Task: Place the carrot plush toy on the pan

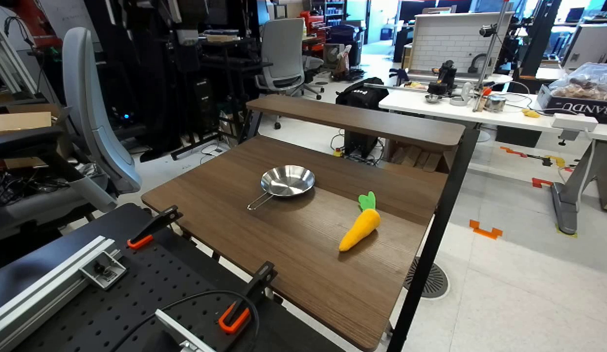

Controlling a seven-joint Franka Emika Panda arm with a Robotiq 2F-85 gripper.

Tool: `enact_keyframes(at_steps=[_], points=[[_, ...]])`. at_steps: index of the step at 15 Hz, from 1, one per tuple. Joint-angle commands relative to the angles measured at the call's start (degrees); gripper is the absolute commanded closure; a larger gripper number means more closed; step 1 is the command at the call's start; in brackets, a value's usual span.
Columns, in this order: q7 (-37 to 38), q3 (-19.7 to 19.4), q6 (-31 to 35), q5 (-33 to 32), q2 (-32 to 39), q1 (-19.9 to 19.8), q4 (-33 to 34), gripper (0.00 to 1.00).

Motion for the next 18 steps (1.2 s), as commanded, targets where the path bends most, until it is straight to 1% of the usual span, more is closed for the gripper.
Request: enact_keyframes(at_steps=[1, 5, 10, 15, 18], points=[[-1.56, -0.82, 5.77, -2.13, 3.96, -1.99, -1.48, 0.00], [-2.26, -1.95, 12.99, -4.41, 10.10, -3.89, -2.20, 0.00], [-3.75, -3.78, 19.55, -4.47, 19.64, -5.44, 0.09, 0.00], [-5.70, -5.27, 24.56, -3.82, 30.56, -6.07, 6.01, 0.00], [-6.67, -5.56, 25.94, -3.19, 36.76, -6.45, 10.48, 0.00]])
